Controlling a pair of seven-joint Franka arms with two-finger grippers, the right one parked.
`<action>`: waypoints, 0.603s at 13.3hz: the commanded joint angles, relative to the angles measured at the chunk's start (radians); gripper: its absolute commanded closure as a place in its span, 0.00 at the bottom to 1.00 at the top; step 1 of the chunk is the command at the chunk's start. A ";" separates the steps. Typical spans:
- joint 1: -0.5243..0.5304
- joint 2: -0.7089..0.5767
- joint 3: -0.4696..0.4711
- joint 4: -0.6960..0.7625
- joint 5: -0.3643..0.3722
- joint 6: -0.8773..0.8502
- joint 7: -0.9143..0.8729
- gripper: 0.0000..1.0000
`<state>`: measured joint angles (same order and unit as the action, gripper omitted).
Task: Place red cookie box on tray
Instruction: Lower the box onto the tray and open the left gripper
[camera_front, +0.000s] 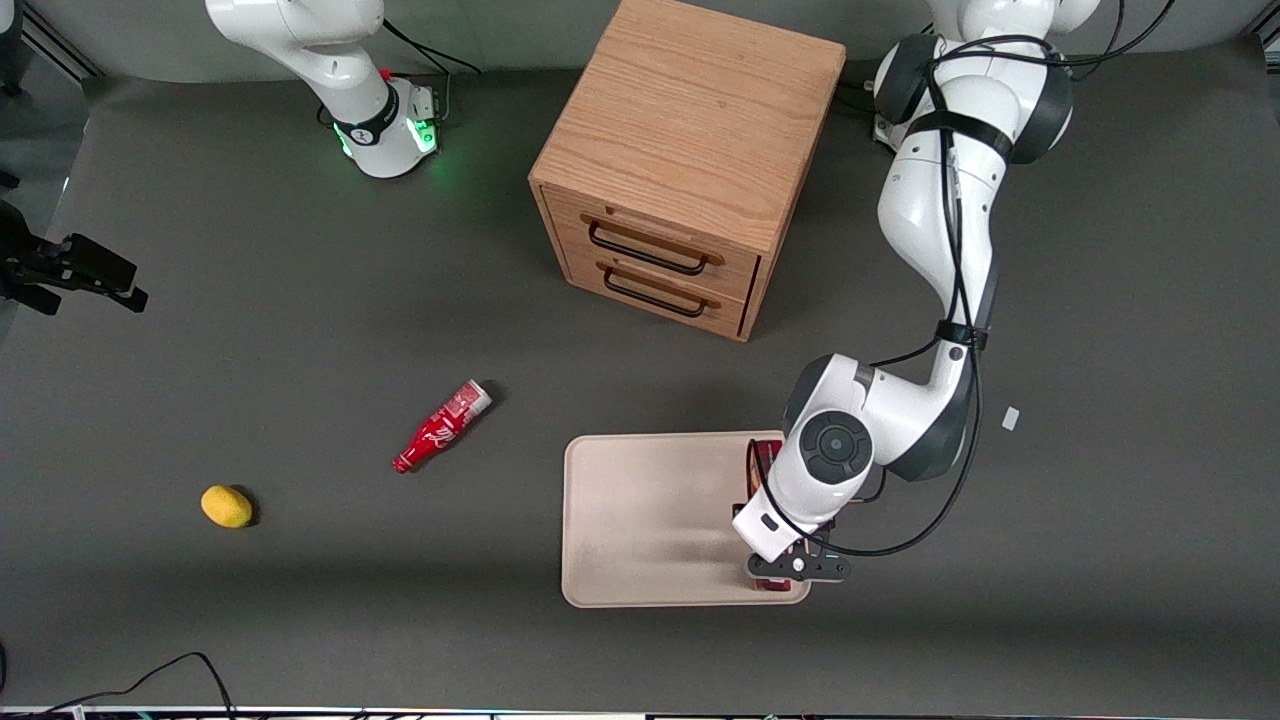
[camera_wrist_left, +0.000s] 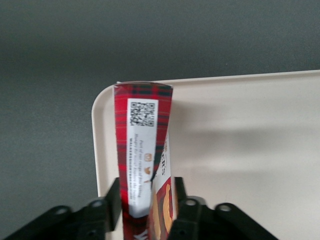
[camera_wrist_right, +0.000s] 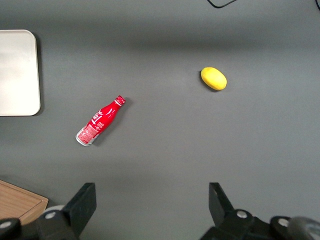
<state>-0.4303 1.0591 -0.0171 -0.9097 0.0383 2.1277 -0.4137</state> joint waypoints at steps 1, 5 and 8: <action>-0.004 -0.008 0.006 -0.012 0.018 0.014 -0.011 0.00; -0.004 -0.010 0.006 -0.012 0.018 0.012 -0.010 0.00; -0.004 -0.053 0.000 0.009 0.015 -0.131 -0.007 0.00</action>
<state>-0.4301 1.0532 -0.0168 -0.9055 0.0401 2.1046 -0.4136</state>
